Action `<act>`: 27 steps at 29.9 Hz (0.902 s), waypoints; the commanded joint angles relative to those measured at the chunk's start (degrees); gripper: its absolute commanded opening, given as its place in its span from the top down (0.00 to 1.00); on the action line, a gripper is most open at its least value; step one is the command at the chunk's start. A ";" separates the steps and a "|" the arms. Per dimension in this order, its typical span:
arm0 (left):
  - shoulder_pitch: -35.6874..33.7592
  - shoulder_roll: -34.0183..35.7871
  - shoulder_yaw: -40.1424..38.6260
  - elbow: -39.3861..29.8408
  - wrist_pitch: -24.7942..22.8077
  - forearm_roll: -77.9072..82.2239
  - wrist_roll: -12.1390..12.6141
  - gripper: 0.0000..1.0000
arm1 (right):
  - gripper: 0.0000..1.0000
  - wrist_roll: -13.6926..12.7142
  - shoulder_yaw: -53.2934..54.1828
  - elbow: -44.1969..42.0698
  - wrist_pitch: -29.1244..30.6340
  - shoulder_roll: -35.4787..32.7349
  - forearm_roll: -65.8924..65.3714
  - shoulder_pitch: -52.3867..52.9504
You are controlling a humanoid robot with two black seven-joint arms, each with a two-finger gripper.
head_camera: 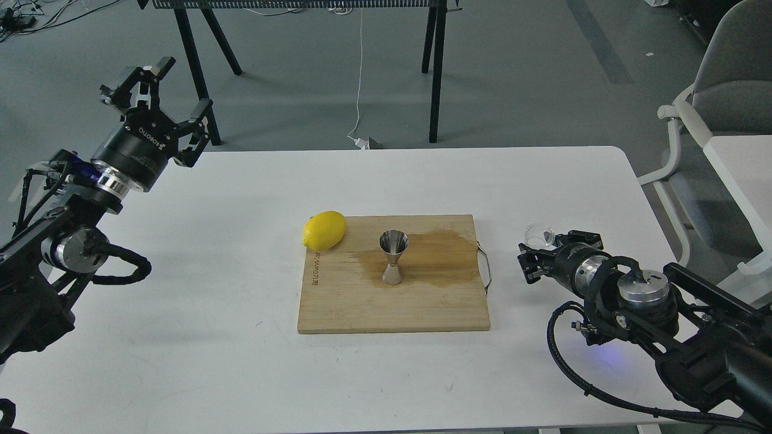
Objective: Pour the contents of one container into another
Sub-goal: 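Close the right gripper on the clear glass and lift it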
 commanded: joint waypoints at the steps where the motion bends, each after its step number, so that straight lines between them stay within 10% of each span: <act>1: 0.08 0.08 0.00 -0.08 0.00 0.04 0.00 0.19 | 0.52 0.04 0.10 2.75 -2.59 0.17 -3.59 1.47; 27: 0.78 0.08 -0.09 -0.08 0.00 -0.14 0.00 0.19 | 0.52 -0.49 -8.07 7.95 -8.97 10.19 -18.09 14.56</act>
